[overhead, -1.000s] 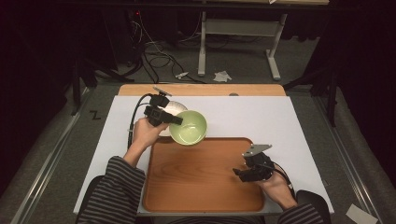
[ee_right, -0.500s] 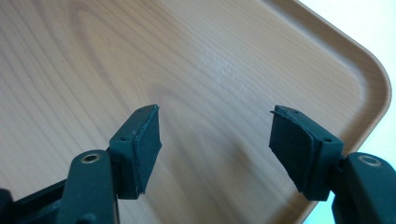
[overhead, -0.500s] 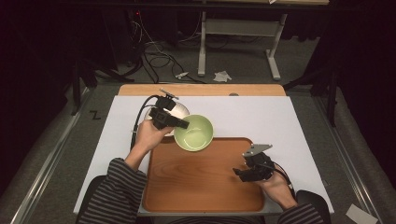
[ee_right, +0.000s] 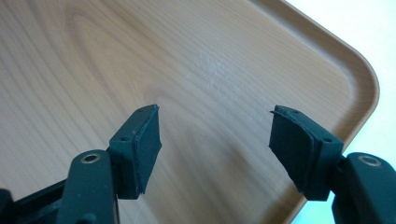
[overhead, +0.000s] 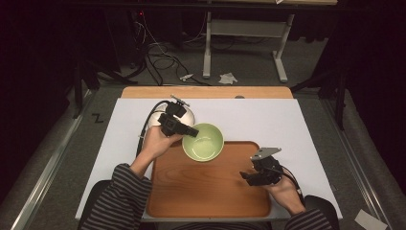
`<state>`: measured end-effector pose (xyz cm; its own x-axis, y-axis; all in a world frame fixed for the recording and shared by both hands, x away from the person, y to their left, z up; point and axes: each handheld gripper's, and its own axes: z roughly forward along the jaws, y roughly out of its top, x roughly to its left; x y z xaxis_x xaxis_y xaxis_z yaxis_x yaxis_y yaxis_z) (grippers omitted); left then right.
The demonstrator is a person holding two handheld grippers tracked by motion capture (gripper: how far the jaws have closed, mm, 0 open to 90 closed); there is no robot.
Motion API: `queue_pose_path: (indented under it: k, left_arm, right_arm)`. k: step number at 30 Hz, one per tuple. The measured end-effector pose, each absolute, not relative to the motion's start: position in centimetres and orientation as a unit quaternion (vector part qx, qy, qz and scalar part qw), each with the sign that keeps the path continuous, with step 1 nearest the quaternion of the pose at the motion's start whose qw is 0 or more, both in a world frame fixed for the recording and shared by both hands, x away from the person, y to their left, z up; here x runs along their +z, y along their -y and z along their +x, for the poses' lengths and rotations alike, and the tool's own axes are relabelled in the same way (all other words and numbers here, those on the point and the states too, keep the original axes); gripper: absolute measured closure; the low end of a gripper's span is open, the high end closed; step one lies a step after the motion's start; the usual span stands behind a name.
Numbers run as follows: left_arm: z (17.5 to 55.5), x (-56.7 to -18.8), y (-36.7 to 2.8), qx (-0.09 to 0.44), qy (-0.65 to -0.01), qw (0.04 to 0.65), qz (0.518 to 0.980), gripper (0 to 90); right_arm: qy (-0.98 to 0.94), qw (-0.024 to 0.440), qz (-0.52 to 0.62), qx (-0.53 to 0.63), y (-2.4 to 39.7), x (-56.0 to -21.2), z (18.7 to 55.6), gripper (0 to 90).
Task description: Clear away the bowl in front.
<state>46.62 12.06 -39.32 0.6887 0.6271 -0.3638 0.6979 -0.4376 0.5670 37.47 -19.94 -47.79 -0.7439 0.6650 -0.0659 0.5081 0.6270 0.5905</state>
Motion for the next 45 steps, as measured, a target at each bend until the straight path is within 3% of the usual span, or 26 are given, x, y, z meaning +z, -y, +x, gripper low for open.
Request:
queue_pose_path:
  k: [16,45]
  left_arm:
    - [45.4,-39.8,-9.9,-0.064,-0.356,0.338,0.869,83.0]
    - [45.6,-43.3,-8.7,-0.095,-0.361,0.286,0.882,83.0]
  right_arm:
    - [-0.889,0.142,0.332,0.282,20.1,-47.7,37.5,35.0]
    - [-0.889,0.141,0.332,0.283,20.1,-47.7,37.4,35.0]
